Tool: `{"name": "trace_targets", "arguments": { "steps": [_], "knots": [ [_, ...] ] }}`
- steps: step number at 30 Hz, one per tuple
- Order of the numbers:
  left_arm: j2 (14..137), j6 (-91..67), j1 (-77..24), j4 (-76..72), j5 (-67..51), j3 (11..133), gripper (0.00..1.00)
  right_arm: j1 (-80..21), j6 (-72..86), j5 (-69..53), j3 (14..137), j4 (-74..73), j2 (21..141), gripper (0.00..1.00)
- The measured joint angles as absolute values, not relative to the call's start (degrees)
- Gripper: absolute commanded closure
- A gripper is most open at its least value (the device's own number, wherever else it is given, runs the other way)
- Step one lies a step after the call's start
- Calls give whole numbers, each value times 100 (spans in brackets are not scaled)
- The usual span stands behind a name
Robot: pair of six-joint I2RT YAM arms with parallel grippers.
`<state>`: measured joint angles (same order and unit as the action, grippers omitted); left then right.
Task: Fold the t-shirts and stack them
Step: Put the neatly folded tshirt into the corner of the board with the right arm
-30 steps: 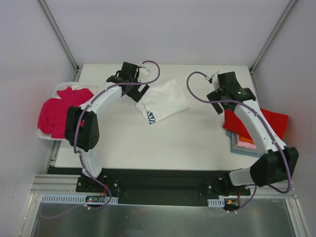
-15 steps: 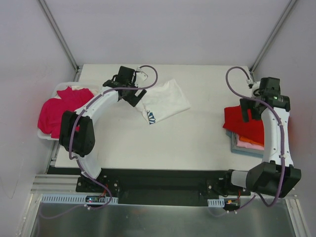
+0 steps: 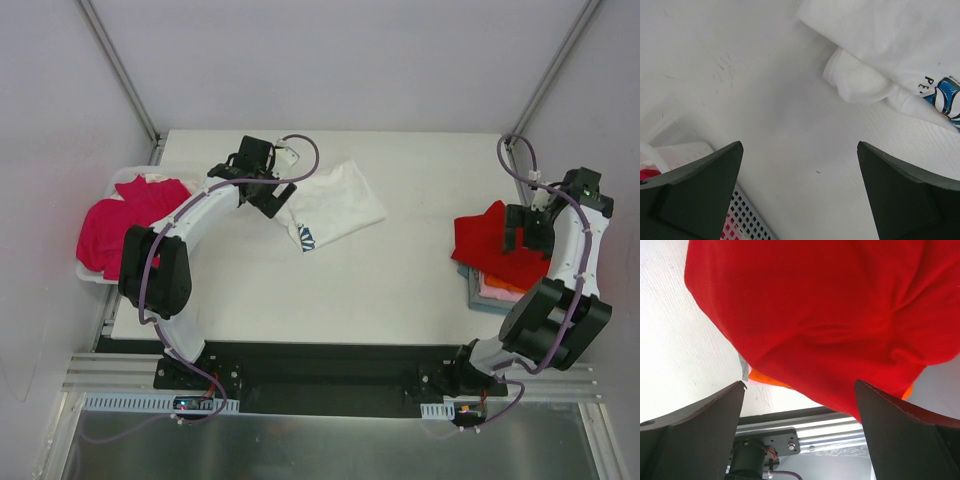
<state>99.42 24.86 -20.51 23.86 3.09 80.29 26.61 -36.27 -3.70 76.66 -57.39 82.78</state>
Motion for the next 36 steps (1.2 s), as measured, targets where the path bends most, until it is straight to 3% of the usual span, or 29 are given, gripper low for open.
{"name": "trace_targets", "arguments": {
  "steps": [23, 36],
  "knots": [
    [9929, 2504, -2051, 2329, 353, 7837, 1, 3640, -4069, -832, 7804, -5164, 10073, 2],
    [9450, 2534, -2051, 2324, 366, 7795, 1, 3623, -4123, -917, 7854, -5137, 10322, 0]
  ]
}}
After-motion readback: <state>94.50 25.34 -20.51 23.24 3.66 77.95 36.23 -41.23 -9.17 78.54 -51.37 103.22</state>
